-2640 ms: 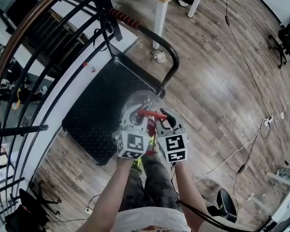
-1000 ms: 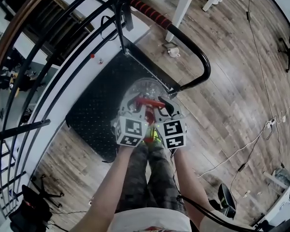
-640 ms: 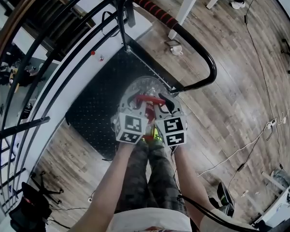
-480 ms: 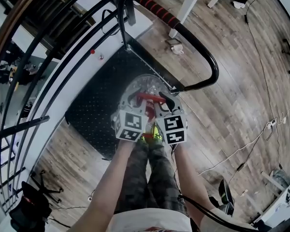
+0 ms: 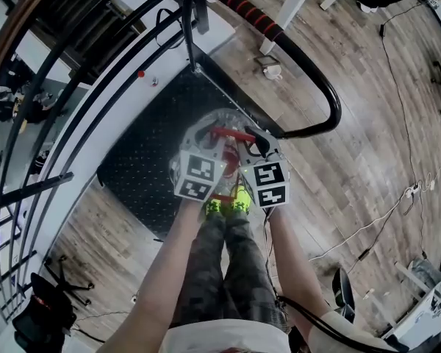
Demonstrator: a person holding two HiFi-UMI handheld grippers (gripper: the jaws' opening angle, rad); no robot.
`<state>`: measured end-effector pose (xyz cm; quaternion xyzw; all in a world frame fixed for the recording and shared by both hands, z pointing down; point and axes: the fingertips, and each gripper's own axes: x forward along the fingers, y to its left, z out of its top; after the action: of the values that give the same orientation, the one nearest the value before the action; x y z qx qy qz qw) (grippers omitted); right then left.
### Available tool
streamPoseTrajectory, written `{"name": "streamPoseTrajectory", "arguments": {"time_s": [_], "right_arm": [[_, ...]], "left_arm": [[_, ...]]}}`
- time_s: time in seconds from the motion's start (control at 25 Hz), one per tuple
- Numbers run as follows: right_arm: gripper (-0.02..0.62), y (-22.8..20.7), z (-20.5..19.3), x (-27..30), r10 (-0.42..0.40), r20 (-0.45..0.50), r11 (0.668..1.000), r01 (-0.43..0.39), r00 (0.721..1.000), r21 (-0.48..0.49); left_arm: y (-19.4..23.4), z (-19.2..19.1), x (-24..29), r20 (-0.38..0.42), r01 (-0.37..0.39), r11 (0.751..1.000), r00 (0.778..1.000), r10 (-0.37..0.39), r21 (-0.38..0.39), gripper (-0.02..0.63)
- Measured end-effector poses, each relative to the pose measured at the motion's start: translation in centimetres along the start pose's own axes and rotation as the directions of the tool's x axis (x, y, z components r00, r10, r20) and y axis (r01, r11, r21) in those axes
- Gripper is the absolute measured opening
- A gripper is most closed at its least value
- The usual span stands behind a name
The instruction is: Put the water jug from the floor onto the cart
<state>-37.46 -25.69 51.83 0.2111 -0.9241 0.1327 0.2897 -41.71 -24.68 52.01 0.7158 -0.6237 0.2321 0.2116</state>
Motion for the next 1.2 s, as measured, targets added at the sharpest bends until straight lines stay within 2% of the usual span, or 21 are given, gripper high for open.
{"name": "streamPoseTrajectory", "arguments": {"time_s": [0.6, 0.88, 1.2], "right_arm": [[0.074, -2.8, 1.4, 2.2, -0.006, 0.047, 0.999, 0.007, 0.999, -0.036], [0.072, -4.7, 1.8, 3.5, -0.042, 0.087, 0.999, 0.042, 0.995, 0.005], [0.072, -6.1, 1.2, 3.8, -0.063, 0.123, 0.998, 0.059, 0.990, 0.037]], "left_arm": [[1.5, 1.7, 1.0, 0.058, -0.045, 0.997, 0.998, 0.041, 0.069, 0.075], [2.4, 2.0, 1.6, 0.110, -0.055, 0.995, 0.993, 0.046, 0.086, 0.077], [1.8, 2.6, 3.2, 0.112, -0.045, 0.993, 0.993, 0.032, 0.114, 0.080]]}}
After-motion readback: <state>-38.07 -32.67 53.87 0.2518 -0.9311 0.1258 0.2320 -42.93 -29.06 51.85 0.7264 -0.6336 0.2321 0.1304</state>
